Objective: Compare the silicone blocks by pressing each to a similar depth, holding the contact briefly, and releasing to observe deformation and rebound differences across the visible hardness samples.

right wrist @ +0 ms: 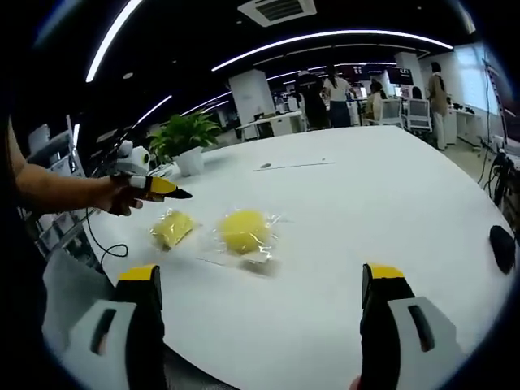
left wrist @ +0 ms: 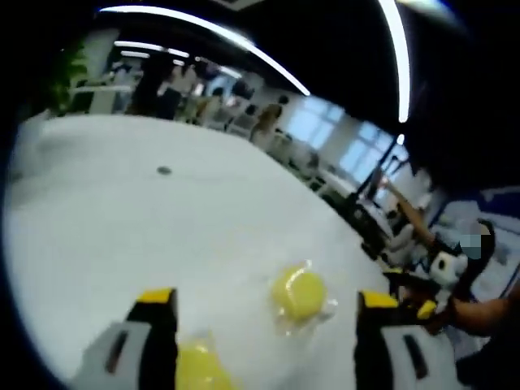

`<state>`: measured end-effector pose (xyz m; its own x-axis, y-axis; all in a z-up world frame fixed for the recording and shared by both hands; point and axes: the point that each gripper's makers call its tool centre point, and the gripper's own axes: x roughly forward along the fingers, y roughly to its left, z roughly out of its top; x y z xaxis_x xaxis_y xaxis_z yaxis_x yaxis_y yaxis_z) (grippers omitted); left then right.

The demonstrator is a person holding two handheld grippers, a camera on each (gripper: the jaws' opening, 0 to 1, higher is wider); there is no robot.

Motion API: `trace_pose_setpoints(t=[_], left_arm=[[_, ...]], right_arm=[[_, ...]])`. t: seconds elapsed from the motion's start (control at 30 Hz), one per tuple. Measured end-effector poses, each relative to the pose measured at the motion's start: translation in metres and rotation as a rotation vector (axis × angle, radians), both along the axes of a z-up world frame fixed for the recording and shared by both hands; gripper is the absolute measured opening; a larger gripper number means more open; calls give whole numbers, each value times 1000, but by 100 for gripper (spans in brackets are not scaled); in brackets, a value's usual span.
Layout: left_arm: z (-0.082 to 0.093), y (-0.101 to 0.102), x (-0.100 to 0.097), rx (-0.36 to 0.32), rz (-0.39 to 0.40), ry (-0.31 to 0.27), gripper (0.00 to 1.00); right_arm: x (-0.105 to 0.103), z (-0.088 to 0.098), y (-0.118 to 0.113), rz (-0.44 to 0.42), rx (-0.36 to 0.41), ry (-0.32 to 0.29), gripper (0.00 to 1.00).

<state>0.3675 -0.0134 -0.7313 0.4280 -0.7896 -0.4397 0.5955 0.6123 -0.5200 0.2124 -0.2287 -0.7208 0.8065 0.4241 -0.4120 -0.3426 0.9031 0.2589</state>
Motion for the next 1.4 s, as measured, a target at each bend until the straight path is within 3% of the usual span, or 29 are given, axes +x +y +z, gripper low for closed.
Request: trace_pose_setpoints(t=[0.2, 0.5, 0.57, 0.7, 0.77, 0.87, 0.97, 1.17, 1.4], left_arm=[[-15, -12, 10, -73, 53, 124, 90], [-34, -33, 20, -86, 50, 216, 78], [-40, -37, 20, -71, 63, 263, 77], [-41, -48, 25, -95, 61, 268, 74], [-43, -53, 25, -104, 63, 280, 69], [-51, -58, 22, -122, 64, 352, 57], [-59, -57, 24, -79, 71, 329, 52], [-56, -64, 31, -225, 154, 479, 33], [-65, -69, 33, -160, 149, 459, 21]], right_arm=[[-1, -1, -5, -17, 8, 1, 96], [-7, -4, -10, -33, 9, 13, 96], [-8, -5, -12, -36, 11, 18, 96], [-10, -7, -13, -41, 13, 26, 96], [-10, -7, -14, -44, 16, 27, 96], [-11, -7, -14, -43, 13, 28, 96], [-10, -6, -15, -49, 17, 26, 96], [-14, -12, -18, -49, 4, 36, 96], [-17, -12, -21, -55, 0, 45, 96]])
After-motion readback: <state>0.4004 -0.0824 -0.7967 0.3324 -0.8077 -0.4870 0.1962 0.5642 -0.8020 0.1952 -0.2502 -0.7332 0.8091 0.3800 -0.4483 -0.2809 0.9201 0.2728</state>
